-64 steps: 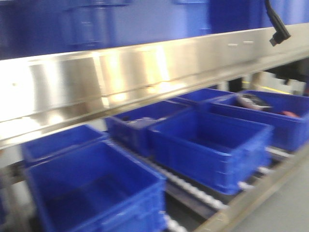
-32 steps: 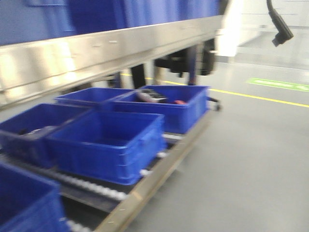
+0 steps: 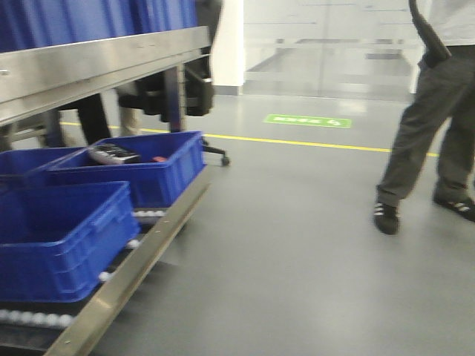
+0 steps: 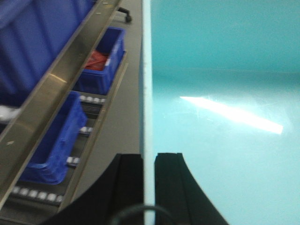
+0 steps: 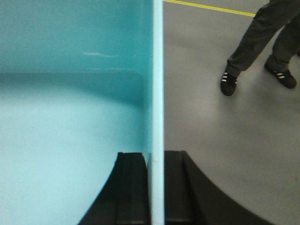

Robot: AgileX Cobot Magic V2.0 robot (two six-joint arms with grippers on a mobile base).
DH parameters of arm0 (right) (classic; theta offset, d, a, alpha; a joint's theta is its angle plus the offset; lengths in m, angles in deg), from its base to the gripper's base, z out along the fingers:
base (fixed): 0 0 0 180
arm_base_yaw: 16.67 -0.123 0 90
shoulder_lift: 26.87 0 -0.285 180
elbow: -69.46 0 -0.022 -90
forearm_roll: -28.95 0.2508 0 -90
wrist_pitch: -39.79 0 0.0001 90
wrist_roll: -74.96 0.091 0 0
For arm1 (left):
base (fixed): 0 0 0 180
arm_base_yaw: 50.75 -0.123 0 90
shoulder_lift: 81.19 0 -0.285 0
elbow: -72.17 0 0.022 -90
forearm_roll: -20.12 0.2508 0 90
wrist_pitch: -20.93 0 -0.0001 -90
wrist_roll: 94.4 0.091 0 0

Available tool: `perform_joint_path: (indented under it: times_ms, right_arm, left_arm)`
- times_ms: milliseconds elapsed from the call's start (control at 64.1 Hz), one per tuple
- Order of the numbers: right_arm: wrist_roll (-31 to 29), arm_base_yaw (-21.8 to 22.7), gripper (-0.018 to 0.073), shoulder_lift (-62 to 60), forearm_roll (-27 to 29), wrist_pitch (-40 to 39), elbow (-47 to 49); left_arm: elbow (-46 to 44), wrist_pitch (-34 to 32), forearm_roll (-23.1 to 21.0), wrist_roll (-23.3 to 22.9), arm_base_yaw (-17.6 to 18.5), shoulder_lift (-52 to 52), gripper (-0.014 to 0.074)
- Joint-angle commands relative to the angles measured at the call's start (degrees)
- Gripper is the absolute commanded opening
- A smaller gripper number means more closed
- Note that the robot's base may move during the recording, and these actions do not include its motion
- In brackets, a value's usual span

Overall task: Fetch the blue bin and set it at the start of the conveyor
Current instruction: 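Pull the held bin back away from the shelf rack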

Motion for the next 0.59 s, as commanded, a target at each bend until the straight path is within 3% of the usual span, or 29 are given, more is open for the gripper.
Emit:
perform_joint_path:
  times_ms: [0, 578]
  right_arm:
    - [-0.96, 0.51, -0.0165, -1.07, -5.57, 0.33, 0.65]
    - [-0.96, 0.51, -0.0165, -1.07, -5.57, 0.33, 0.65]
  left_arm:
    - [-0.91, -1.11, 2.64, 0.02, -0.04, -1.03, -0.0111]
    - [-0.91, -1.11, 2.64, 0.02, -0.04, -1.03, -0.0111]
